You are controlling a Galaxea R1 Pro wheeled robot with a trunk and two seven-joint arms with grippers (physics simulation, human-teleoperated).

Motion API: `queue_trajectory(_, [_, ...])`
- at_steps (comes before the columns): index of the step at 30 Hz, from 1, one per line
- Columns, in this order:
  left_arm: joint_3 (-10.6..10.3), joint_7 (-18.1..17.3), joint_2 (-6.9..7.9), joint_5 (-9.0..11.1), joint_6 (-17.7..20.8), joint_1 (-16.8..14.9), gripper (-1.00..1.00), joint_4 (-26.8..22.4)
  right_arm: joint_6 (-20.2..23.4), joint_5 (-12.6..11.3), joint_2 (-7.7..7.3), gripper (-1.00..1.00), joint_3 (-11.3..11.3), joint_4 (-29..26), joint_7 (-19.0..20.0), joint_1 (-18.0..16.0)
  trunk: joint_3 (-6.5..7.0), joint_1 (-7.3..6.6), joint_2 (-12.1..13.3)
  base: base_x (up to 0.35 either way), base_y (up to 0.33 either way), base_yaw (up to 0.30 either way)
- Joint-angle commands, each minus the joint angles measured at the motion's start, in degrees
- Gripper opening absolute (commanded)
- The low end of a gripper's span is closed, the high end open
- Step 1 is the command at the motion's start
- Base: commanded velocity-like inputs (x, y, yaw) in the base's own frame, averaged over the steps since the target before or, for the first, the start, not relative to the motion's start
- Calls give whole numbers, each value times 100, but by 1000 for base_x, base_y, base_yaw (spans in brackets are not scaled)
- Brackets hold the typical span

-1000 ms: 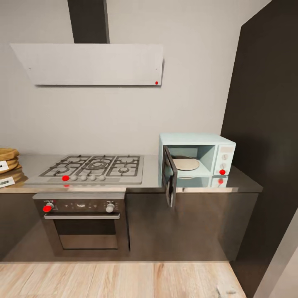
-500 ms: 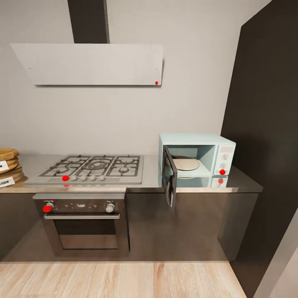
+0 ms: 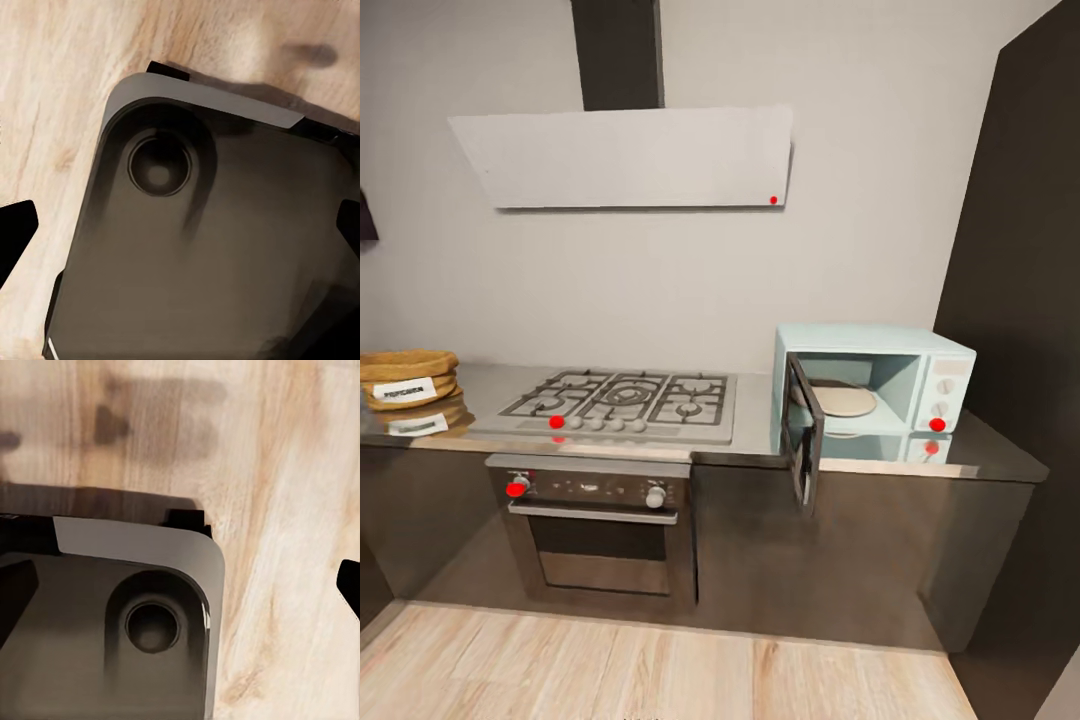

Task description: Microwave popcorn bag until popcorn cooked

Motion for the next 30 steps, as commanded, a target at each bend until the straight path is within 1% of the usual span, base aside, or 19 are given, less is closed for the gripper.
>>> queue_trajectory(1, [3, 2, -1, 22, -12, -1, 100, -2, -38, 48, -4, 100, -49, 19, -9, -7, -6, 0, -3, 0, 0, 285])
queue_trajectory(11, [3, -3, -1, 23, -12, -1, 100, -2, -47, 42, -4, 100, -49, 22, -36, -8, 10, 0, -3, 0, 0, 285])
queue_trajectory(12, [3, -3, -1, 23, -12, -1, 100, -2, -49, 6, -4, 100, -49, 22, -36, -7, 13, 0, -3, 0, 0, 286])
queue_trajectory(13, [3, -3, -1, 23, -12, -1, 100, -2, -52, -89, -6, 100, -49, 22, -36, -6, 15, 0, -3, 0, 0, 286])
queue_trajectory(14, [3, -3, -1, 23, -12, -1, 100, -2, -50, -235, -14, 100, -49, 22, -36, -8, 18, 0, -3, 0, 0, 286])
queue_trajectory(15, [3, -3, -1, 23, -12, -1, 100, -2, -50, -278, -13, 100, -49, 18, -36, -8, 21, 0, -3, 0, 0, 286])
queue_trajectory(30, [3, -3, -1, 24, -12, -1, 100, -2, -71, -294, -6, 100, -49, 15, -53, 25, 63, 0, -3, 0, 0, 286])
